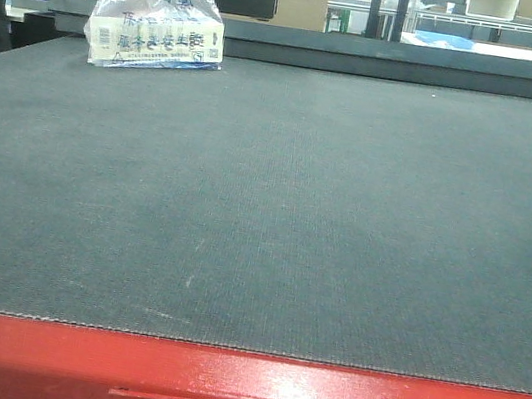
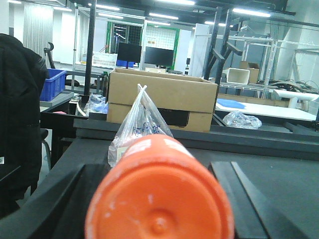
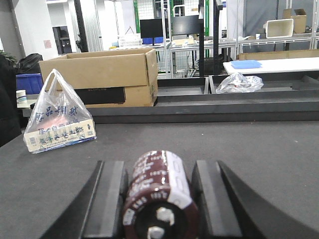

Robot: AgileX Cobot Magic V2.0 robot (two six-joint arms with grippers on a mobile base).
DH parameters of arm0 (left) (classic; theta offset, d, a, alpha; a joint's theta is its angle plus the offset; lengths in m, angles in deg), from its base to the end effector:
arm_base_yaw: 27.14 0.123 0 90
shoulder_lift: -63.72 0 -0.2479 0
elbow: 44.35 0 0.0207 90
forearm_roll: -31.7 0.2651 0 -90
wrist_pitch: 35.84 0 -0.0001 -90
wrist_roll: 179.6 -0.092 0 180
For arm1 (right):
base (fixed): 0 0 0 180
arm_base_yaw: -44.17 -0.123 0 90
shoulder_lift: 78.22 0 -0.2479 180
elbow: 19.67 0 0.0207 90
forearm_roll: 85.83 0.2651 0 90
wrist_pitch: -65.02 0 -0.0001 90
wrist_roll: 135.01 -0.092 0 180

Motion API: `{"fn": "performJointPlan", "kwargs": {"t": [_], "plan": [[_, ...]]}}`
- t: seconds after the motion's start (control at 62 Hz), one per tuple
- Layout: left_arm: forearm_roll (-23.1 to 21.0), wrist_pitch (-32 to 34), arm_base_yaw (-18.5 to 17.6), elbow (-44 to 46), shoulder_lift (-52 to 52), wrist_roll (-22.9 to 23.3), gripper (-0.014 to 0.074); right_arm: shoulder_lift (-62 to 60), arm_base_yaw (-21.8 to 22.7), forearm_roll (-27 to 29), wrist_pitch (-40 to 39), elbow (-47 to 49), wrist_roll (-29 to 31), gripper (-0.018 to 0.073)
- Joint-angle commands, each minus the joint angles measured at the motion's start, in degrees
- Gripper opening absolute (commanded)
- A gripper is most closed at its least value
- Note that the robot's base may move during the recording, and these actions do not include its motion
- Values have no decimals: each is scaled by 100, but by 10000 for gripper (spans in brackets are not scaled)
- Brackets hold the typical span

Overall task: Place cylindrical capacitor in blue bin on shelf
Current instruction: 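Drive the base away from the table to the shelf of blue bins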

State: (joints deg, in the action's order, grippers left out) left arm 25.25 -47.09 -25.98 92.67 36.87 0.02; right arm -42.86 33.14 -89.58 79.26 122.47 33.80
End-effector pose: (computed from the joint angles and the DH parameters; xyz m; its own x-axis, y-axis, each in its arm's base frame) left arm 0.1114 0.0002 0.3601 0.1552 -0.1005 -0.9828 0.0176 0.9949 -0.0989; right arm 0.1353 0.0249 0.3668 0.0205 0.1379 -0.9902 -0.1798 0.9748 0.1321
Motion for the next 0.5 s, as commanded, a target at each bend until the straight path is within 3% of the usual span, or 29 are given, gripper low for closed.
{"fn": "performJointPlan", "kwargs": {"t": [0.0, 0.484], "plan": [[-41, 122, -24, 18, 30, -7, -111, -26, -5, -42, -145, -1, 28, -167], [-41, 122, -24, 18, 30, -7, -111, -26, -5, -42, -145, -1, 28, -167]]}}
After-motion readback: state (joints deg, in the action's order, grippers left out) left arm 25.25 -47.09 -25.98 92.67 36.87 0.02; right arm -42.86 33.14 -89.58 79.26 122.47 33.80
